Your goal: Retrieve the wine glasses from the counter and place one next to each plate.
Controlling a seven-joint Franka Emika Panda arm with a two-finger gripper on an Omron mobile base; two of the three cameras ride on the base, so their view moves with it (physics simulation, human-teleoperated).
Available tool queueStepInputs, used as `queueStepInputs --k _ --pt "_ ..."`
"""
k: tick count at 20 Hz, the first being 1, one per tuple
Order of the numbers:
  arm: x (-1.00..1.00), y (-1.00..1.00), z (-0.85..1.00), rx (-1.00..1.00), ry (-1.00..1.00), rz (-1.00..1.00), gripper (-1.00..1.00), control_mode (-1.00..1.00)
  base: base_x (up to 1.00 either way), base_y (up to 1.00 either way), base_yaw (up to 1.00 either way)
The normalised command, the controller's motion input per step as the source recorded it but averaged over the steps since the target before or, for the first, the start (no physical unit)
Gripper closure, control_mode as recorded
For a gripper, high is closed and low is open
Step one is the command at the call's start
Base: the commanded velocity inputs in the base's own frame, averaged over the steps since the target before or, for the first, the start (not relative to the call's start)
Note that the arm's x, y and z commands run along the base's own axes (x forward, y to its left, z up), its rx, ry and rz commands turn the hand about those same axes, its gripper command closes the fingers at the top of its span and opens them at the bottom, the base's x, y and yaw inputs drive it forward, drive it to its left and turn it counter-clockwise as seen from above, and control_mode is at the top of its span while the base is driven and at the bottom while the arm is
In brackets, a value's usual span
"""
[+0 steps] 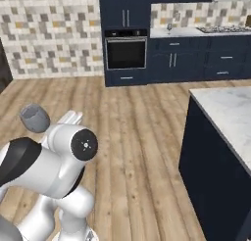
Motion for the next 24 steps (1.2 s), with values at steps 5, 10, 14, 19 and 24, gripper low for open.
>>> queueStepInputs --k 5,10,14,19,24 --pt "0.00 0.00 0.00 0.00 0.00 0.00 1.00 1.00 -1.00 -1.00 0.61" --pt "0.00 0.00 0.00 0.00 0.00 0.00 1.00 1.00 -0.88 -1.00 0.25" --pt "0.00 0.00 0.00 0.00 0.00 0.00 1.00 1.00 -0.57 -0.98 -0.43" --pt "0.00 0.00 0.00 0.00 0.00 0.00 1.00 1.00 -0.07 -1.00 -0.41" --pt "0.00 0.00 0.00 0.00 0.00 0.00 1.00 1.00 0.37 -1.00 0.01"
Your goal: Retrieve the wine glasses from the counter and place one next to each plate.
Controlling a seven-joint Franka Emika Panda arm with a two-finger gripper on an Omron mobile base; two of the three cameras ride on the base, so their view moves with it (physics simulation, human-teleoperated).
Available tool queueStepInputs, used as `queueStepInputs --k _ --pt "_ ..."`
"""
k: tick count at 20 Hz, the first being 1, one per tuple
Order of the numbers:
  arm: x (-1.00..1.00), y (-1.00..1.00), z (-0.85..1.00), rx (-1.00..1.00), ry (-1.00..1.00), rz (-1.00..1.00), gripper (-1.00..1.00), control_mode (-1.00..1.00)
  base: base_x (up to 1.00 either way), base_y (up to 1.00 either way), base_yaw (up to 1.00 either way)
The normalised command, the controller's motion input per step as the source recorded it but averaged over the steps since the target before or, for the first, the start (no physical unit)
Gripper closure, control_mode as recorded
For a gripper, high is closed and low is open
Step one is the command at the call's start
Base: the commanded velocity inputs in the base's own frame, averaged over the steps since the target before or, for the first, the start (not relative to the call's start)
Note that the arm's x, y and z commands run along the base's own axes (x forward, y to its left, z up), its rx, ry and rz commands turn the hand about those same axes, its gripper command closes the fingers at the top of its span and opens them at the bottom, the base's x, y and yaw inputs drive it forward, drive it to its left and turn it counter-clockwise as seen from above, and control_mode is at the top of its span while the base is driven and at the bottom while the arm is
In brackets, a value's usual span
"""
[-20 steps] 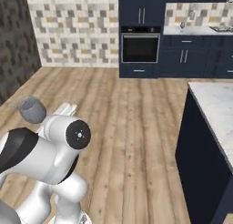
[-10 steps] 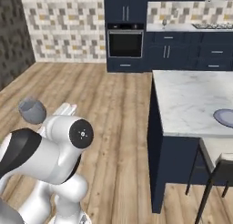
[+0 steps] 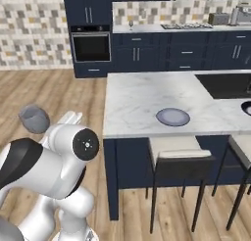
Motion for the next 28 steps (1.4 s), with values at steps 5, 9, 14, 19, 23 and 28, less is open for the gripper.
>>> queueStepInputs --k 5,9,14,19,23,28 --pt "0.00 0.00 0.00 0.00 0.00 0.00 1.00 1.00 0.03 -1.00 0.01" --pt "0.00 0.00 0.00 0.00 0.00 0.00 1.00 1.00 0.00 -1.00 0.00" --pt "0.00 0.00 0.00 0.00 0.00 0.00 1.00 1.00 0.46 -1.00 0.14" --pt "0.00 0.00 0.00 0.00 0.00 0.00 1.00 1.00 0.84 -0.79 0.21" --pt "0.00 0.00 0.00 0.00 0.00 0.00 1.00 1.00 0.80 -0.42 0.24" --pt "0.00 0.00 0.00 0.00 0.00 0.00 1.00 1.00 0.44 0.02 0.30"
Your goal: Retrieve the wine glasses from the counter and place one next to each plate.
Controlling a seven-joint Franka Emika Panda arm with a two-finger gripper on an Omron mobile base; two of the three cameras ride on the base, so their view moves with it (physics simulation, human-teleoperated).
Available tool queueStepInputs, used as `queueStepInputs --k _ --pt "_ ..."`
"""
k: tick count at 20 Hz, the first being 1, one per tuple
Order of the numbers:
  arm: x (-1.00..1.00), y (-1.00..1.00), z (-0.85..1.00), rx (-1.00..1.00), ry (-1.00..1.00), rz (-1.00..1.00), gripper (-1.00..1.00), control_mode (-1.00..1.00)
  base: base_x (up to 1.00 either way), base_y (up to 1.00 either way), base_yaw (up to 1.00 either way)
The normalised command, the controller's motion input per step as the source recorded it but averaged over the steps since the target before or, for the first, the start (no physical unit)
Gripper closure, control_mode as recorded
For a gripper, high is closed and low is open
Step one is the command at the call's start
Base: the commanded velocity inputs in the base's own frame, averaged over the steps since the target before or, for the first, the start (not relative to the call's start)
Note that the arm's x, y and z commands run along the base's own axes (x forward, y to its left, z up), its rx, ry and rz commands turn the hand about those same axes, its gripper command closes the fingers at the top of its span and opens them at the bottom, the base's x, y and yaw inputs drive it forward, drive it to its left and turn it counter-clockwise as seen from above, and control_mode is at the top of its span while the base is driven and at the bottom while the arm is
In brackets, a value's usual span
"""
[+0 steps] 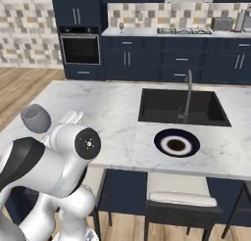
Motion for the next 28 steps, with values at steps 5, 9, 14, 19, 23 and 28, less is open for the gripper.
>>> queueStepInputs --k 5,9,14,19,23,28 --pt "0.00 0.00 0.00 0.00 0.00 0.00 1.00 1.00 0.16 -0.09 0.52" --pt "0.00 0.00 0.00 0.00 0.00 0.00 1.00 1.00 0.38 -0.39 0.49" --pt "0.00 0.00 0.00 0.00 0.00 0.00 1.00 1.00 0.76 -0.44 0.34" --pt "0.80 -0.63 -0.32 0.00 0.00 0.25 1.00 -1.00 0.00 0.00 0.00" --pt "0.69 -0.54 -0.27 0.00 0.02 0.22 1.00 -1.00 0.00 0.00 0.00" --pt "0.74 -0.25 -0.36 0.00 0.05 0.15 1.00 -1.00 0.00 0.00 0.00"
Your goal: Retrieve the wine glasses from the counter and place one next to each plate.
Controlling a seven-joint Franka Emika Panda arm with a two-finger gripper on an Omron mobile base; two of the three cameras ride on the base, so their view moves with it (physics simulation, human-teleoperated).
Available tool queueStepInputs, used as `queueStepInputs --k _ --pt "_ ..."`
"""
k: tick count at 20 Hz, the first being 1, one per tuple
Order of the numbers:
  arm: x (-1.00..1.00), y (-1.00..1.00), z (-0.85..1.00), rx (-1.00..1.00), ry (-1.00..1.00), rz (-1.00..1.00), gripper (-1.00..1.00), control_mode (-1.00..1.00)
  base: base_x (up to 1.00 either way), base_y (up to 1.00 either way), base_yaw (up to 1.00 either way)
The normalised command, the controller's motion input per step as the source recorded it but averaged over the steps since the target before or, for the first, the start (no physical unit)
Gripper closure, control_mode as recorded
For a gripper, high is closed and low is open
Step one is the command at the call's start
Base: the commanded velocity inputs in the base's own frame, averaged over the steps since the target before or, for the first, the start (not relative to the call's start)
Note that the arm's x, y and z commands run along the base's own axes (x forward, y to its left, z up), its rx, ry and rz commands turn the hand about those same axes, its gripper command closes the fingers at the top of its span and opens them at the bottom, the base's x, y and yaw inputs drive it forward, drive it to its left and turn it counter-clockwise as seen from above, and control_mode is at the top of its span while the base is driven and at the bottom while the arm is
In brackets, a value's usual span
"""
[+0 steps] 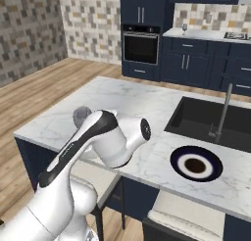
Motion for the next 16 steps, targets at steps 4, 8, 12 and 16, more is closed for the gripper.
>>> queueStepInputs --k 4,8,12,16 --pt "0.81 -0.03 -0.41 0.00 0.12 0.07 1.00 -1.00 0.00 0.00 0.00" --pt "0.78 0.00 -0.47 0.00 0.17 0.03 1.00 -1.00 0.00 0.00 0.00" --pt "0.70 0.00 -0.42 0.00 0.11 0.01 1.00 -1.00 0.00 0.00 0.00" --pt "0.45 0.00 -0.38 -0.02 0.03 0.00 1.00 -1.00 0.00 0.00 0.00"
